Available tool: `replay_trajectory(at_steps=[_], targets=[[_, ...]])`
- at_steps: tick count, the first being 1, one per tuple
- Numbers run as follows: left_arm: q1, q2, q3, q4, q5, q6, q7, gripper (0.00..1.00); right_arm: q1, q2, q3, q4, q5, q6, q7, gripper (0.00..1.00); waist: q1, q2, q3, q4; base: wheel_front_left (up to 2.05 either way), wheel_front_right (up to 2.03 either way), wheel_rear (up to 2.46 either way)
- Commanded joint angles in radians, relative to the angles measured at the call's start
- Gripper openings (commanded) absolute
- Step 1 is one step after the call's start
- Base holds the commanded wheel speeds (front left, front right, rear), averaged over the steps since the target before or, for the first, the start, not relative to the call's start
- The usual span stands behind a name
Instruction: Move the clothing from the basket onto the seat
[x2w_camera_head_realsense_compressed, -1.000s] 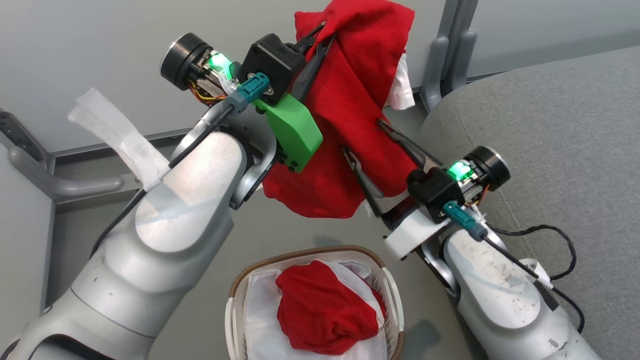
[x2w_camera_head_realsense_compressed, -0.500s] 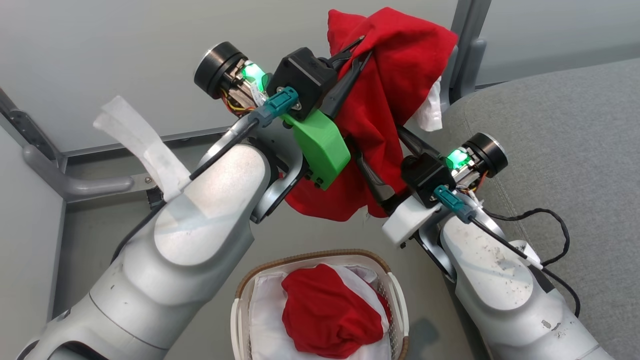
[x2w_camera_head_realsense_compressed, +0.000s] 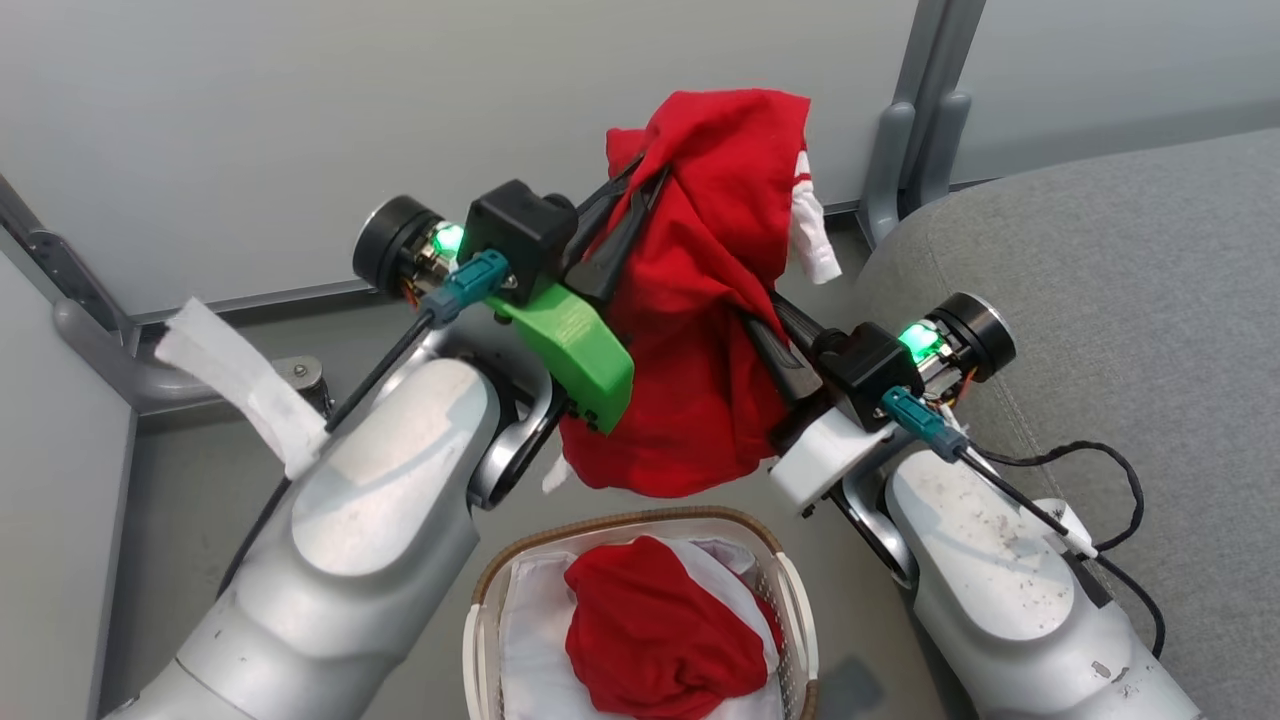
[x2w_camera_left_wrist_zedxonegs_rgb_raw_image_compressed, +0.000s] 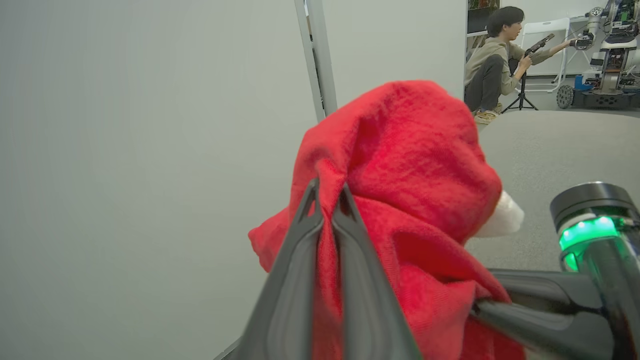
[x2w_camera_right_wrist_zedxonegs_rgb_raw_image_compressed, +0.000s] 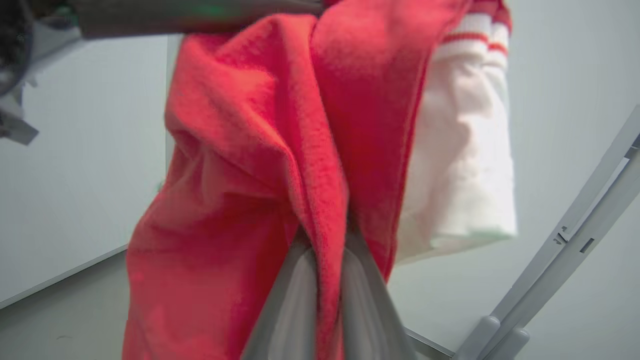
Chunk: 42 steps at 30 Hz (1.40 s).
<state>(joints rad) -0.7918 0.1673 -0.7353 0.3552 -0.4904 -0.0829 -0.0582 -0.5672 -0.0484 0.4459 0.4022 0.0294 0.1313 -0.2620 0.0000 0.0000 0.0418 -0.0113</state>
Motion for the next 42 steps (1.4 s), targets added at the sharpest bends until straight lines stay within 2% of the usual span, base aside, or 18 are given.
replay_trajectory(at_steps=[1, 7, 11, 18, 24, 29, 35, 42], targets=[[0.029, -0.002, 0.005, 0.012, -0.006, 0.006, -0.025, 1.00, 0.017, -0.004, -0.009, -0.008, 0.009, -0.001, -0.005, 0.00, 0.0000, 0.0000, -0.001, 0.000, 0.00, 0.00, 0.00], [0.124, -0.013, 0.021, 0.078, -0.025, 0.024, -0.148, 1.00, 0.036, -0.004, -0.046, -0.024, 0.005, -0.001, -0.005, 0.00, 0.0000, 0.0000, -0.002, 0.004, 0.00, 0.00, 0.00], [0.196, -0.024, 0.039, 0.122, -0.052, 0.021, -0.185, 1.00, 0.049, -0.004, -0.079, -0.031, -0.004, -0.001, -0.005, 0.00, 0.0000, 0.0000, -0.002, 0.012, 0.00, 0.00, 0.00], [0.297, -0.033, 0.063, 0.163, -0.078, 0.003, -0.206, 1.00, 0.072, -0.004, -0.127, -0.033, -0.023, -0.001, -0.005, 0.00, 0.0000, 0.0000, 0.001, 0.021, 0.00, 0.00, 0.00], [0.362, -0.010, 0.088, 0.143, -0.019, 0.009, -0.207, 1.00, 0.087, -0.004, -0.152, -0.038, -0.033, -0.001, -0.005, 0.00, 0.0000, 0.0000, 0.011, 0.012, 0.00, 0.00, 0.00], [0.401, -0.019, 0.120, 0.117, 0.009, 0.010, -0.206, 1.00, 0.084, -0.003, -0.170, -0.037, -0.039, -0.001, -0.005, 0.00, 0.0000, 0.0000, 0.018, -0.001, 0.00, 0.00, 0.00], [0.419, -0.032, 0.154, 0.085, 0.043, 0.003, -0.206, 1.00, 0.052, -0.004, -0.195, -0.050, -0.052, -0.001, -0.005, 0.00, 0.0000, 0.0000, 0.051, -0.069, 0.00, 0.00, 0.00], [0.396, -0.049, 0.177, 0.072, 0.083, -0.011, -0.206, 1.00, -0.001, -0.003, -0.263, -0.068, -0.077, -0.001, -0.005, 0.00, 0.0000, 0.0000, 0.124, -0.215, 0.00, 0.00, 0.00]])
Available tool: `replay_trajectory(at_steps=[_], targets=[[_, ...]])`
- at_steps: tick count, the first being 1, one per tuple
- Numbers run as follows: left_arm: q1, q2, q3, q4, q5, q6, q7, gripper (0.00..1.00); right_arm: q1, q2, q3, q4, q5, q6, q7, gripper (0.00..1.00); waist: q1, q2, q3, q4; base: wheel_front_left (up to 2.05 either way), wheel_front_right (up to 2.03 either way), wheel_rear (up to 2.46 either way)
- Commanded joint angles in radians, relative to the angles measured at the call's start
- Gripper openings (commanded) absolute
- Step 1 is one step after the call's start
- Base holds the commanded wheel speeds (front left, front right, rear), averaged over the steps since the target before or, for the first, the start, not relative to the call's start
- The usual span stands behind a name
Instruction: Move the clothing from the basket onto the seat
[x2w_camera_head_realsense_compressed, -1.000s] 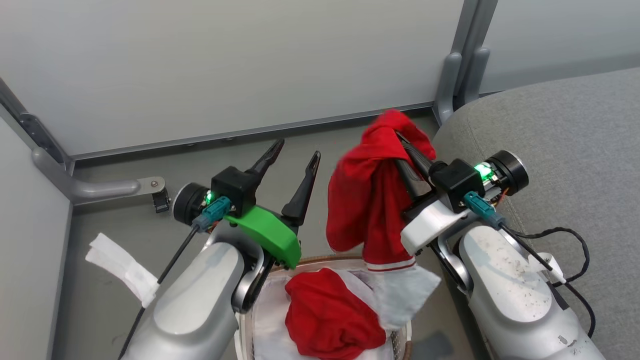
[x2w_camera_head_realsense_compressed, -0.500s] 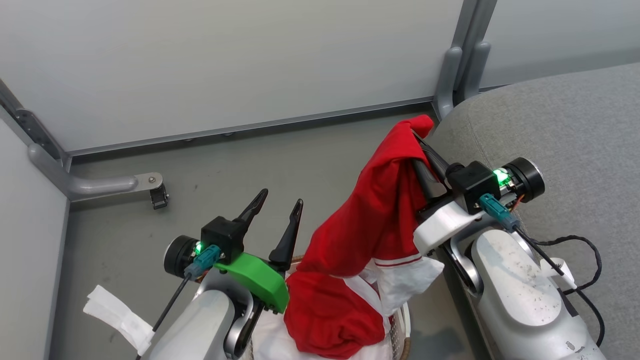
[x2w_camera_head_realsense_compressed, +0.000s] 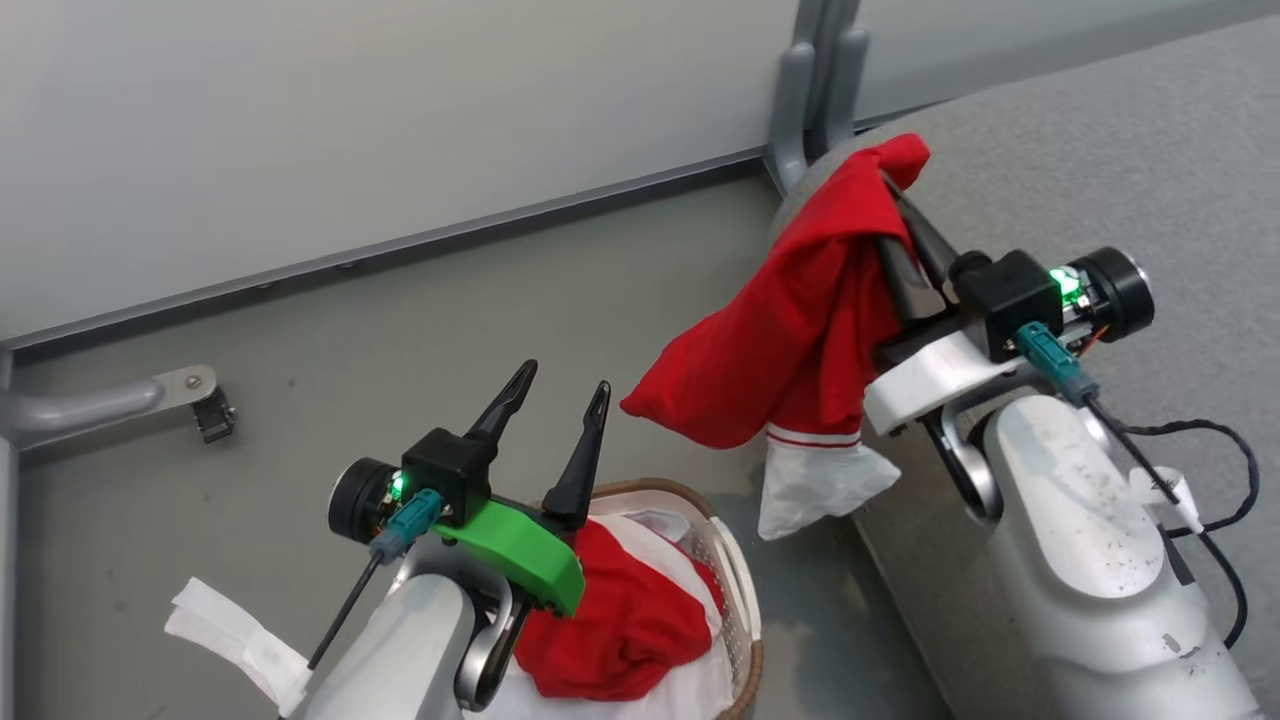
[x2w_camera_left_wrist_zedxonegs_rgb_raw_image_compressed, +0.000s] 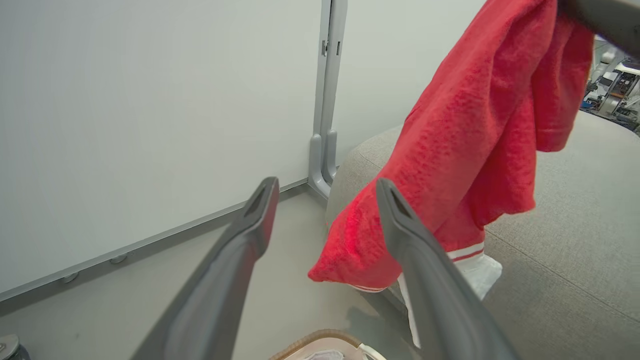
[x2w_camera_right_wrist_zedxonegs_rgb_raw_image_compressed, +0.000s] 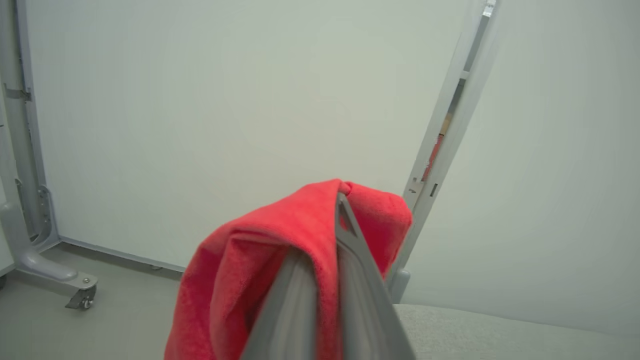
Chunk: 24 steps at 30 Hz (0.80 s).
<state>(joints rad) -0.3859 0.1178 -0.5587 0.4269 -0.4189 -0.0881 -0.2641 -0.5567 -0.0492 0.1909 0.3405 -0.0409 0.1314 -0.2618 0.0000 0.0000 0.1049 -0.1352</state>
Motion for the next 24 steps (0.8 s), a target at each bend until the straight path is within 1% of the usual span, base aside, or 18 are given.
replay_trajectory(at_steps=[1, 8, 14, 19, 24], targets=[[-0.015, -0.001, 0.002, -0.001, 0.017, -0.008, -0.001, 1.00, -0.014, -0.003, -0.017, -0.011, -0.008, -0.001, -0.005, 0.00, 0.0000, 0.0000, 0.070, -0.112, 0.00, 0.00, 0.00], [-0.052, -0.003, -0.014, 0.017, 0.056, -0.022, 0.000, 1.00, -0.017, -0.002, -0.120, -0.041, -0.014, -0.001, -0.005, 0.00, 0.0000, 0.0000, 0.143, -0.248, 0.00, 0.00, 0.00], [-0.088, 0.005, -0.041, 0.038, 0.074, -0.032, -0.001, 1.00, -0.004, -0.001, -0.173, -0.057, -0.008, -0.001, -0.005, 0.00, 0.0000, 0.0000, 0.183, -0.322, 0.00, 0.00, 0.00], [-0.107, 0.005, -0.060, 0.046, 0.081, -0.034, -0.001, 1.00, 0.006, -0.001, -0.189, -0.053, 0.009, -0.001, -0.005, 0.00, 0.0000, 0.0000, 0.206, -0.344, 0.00, 0.00, 0.00], [-0.129, -0.004, -0.084, 0.045, 0.085, -0.038, -0.001, 1.00, -0.006, -0.002, -0.213, -0.040, -0.015, -0.001, -0.005, 0.00, 0.0000, 0.0000, 0.229, -0.322, 0.00, 0.00, 0.00]])
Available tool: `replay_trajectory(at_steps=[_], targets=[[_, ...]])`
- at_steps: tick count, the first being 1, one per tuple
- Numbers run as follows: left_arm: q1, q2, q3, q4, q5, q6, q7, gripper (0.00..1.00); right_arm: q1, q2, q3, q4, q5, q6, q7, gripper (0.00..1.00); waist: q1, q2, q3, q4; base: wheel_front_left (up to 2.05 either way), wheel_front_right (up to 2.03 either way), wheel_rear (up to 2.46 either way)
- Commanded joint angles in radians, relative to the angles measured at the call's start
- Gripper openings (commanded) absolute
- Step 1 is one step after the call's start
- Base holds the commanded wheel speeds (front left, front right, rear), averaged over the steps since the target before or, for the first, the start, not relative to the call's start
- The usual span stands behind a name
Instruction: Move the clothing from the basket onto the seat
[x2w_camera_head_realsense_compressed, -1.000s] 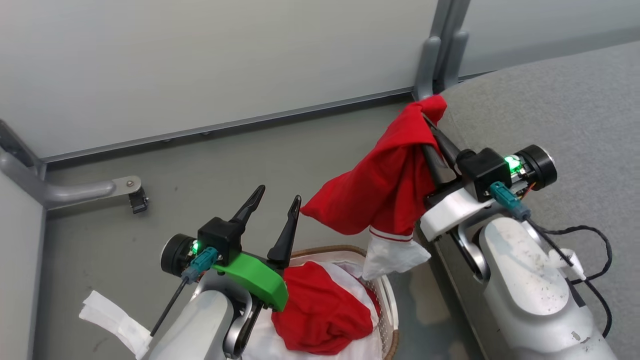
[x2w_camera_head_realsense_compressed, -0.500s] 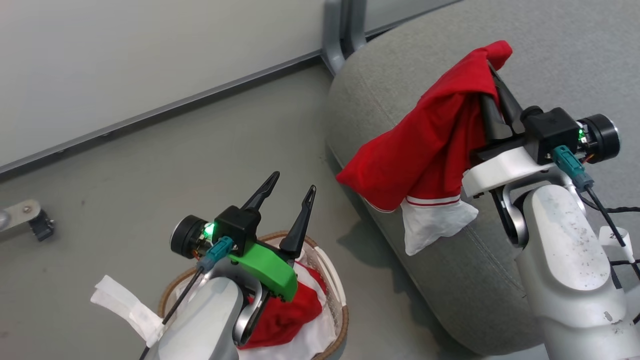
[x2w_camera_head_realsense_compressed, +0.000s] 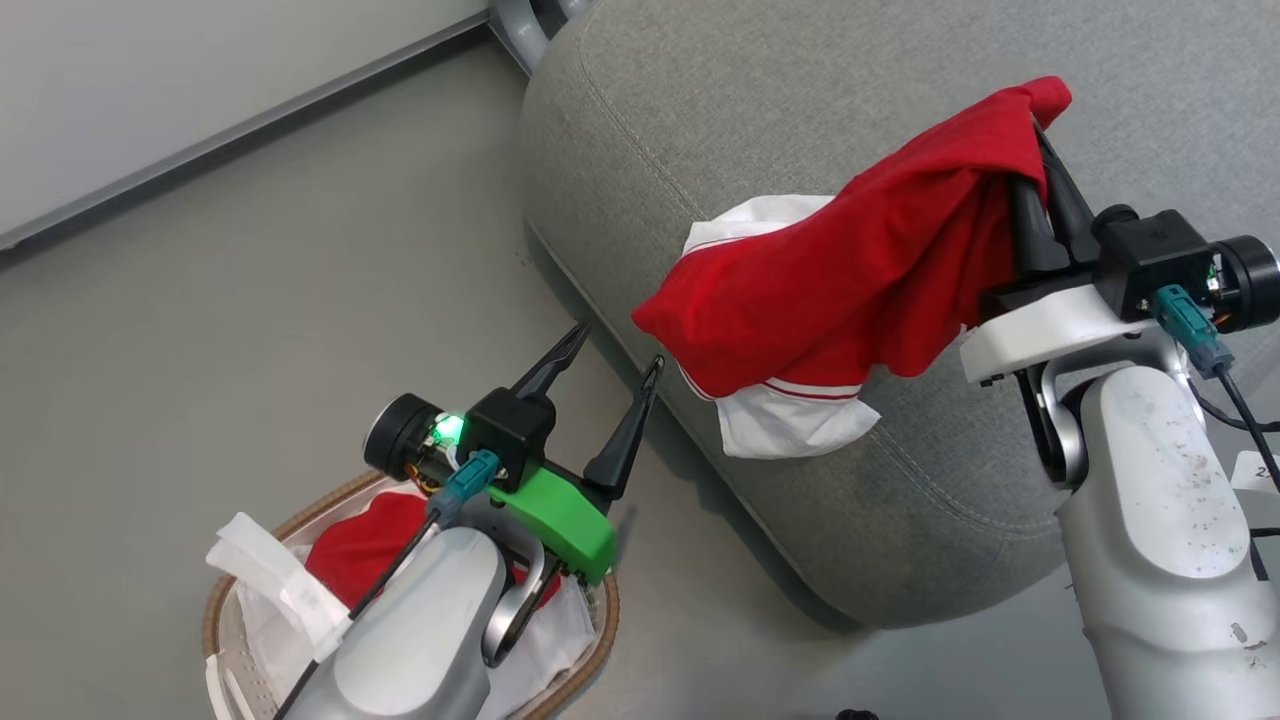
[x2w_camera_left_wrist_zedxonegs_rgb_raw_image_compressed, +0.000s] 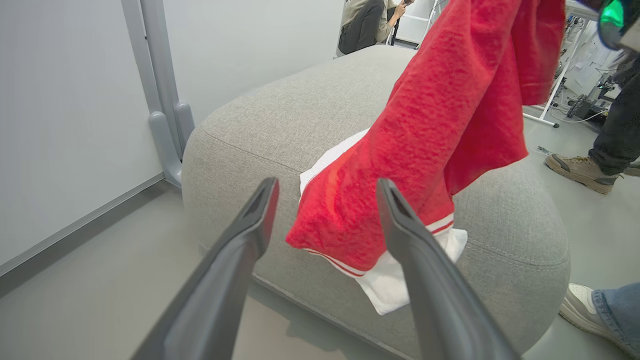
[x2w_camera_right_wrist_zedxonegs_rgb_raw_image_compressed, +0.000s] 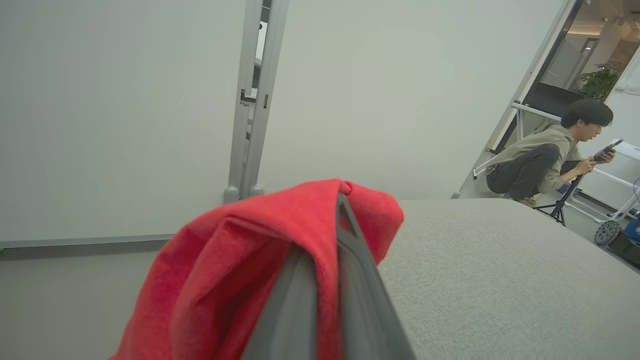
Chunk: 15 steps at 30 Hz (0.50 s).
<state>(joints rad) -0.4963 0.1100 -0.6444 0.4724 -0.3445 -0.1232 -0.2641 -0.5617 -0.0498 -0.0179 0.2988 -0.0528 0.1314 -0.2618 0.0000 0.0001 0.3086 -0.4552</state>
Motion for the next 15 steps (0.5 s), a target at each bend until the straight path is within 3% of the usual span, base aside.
replay_trajectory(at_steps=[1, 8, 15], targets=[[-0.021, 0.003, -0.001, -0.003, 0.010, -0.003, -0.001, 1.00, -0.011, -0.001, -0.010, 0.003, -0.010, -0.001, -0.005, 0.00, 0.0000, -0.0001, 0.031, 0.006, 0.00, 0.00, 0.00], [-0.035, 0.003, -0.014, -0.030, 0.015, -0.006, -0.001, 1.00, -0.125, -0.010, -0.074, -0.004, -0.095, -0.001, -0.005, 0.00, 0.0000, -0.0001, 0.065, 0.079, 0.00, 0.00, 0.00], [-0.049, -0.008, -0.030, -0.059, 0.021, -0.006, -0.001, 1.00, -0.328, -0.139, -0.131, 0.048, -0.150, -0.001, -0.005, 0.00, 0.0000, -0.0001, 0.116, 0.178, 0.00, 0.00, 0.00]])
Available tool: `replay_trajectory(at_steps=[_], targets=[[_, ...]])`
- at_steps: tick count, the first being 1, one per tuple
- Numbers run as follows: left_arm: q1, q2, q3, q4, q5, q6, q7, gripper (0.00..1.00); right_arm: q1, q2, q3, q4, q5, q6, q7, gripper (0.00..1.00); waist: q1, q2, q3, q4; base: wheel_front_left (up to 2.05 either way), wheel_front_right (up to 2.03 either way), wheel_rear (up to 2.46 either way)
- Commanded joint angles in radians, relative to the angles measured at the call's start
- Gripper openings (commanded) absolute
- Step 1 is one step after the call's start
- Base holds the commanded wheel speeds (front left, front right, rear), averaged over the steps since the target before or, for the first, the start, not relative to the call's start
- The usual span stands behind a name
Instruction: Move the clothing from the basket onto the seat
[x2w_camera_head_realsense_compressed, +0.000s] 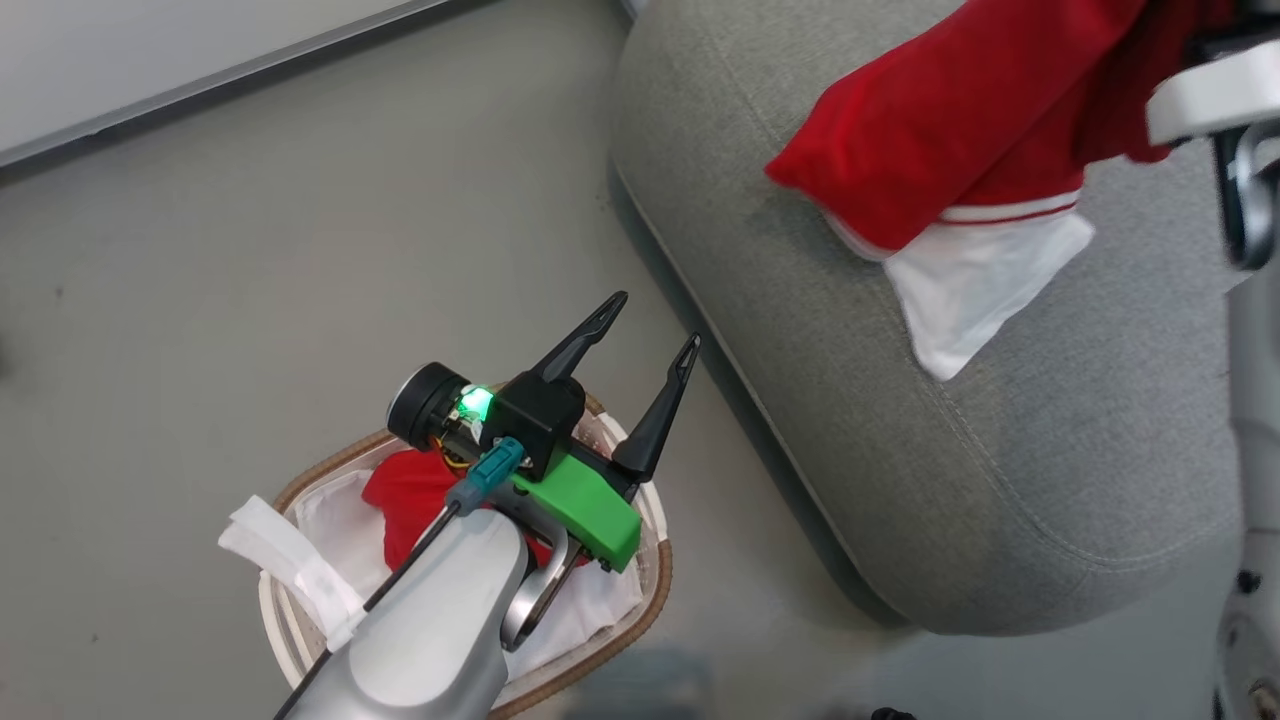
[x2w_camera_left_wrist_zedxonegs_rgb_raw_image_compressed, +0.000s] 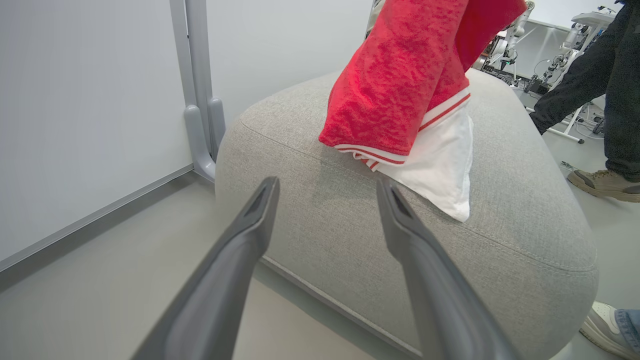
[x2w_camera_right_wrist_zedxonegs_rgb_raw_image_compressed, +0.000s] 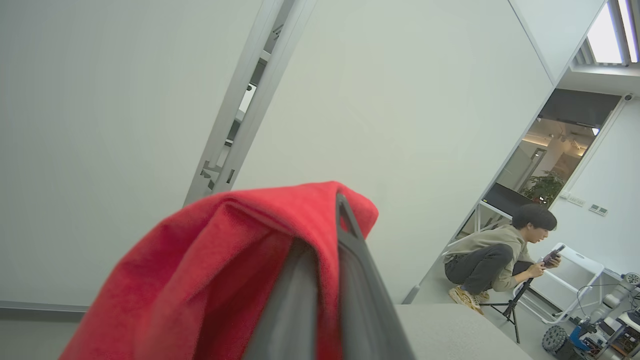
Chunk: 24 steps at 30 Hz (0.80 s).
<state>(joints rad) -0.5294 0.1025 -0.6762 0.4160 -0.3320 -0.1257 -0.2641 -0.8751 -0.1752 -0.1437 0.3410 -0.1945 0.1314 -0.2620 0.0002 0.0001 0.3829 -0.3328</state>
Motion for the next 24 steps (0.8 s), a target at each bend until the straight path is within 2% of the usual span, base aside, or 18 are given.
replay_trajectory(at_steps=[1, 8, 11, 16, 20, 24], targets=[[-0.020, -0.003, -0.003, -0.004, 0.010, -0.003, -0.001, 1.00, -0.045, -0.043, -0.016, 0.022, -0.017, -0.001, -0.005, 0.00, -0.0002, -0.0001, 0.051, 0.071, 0.00, 0.00, 0.00], [-0.044, -0.008, -0.034, -0.013, 0.022, -0.003, -0.001, 1.00, -0.266, -0.244, -0.062, 0.142, -0.062, -0.001, -0.005, 0.00, -0.0002, -0.0001, 0.118, 0.186, 0.00, 0.00, 0.00], [-0.051, -0.002, -0.043, -0.023, 0.026, -0.002, 0.000, 1.00, -0.329, -0.294, -0.092, 0.189, -0.059, -0.001, -0.003, 0.00, -0.0002, -0.0001, 0.152, 0.224, 0.00, 0.00, 0.00], [-0.055, 0.002, -0.053, -0.038, 0.029, 0.001, 0.003, 1.00, -0.347, -0.320, -0.150, 0.277, -0.050, -0.001, -0.002, 0.00, -0.0002, -0.0001, 0.197, 0.269, 0.00, 0.00, 0.00], [-0.060, 0.008, -0.054, -0.048, 0.031, 0.007, 0.005, 1.00, -0.304, -0.281, -0.202, 0.338, -0.046, -0.001, -0.003, 0.00, -0.0002, -0.0001, 0.232, 0.286, 0.00, 0.00, 0.00], [-0.064, 0.009, -0.060, -0.049, 0.036, 0.013, 0.006, 1.00, -0.242, -0.235, -0.202, 0.384, -0.060, -0.001, -0.003, 0.00, -0.0002, -0.0001, 0.252, 0.289, 0.00, 0.00, 0.00]])
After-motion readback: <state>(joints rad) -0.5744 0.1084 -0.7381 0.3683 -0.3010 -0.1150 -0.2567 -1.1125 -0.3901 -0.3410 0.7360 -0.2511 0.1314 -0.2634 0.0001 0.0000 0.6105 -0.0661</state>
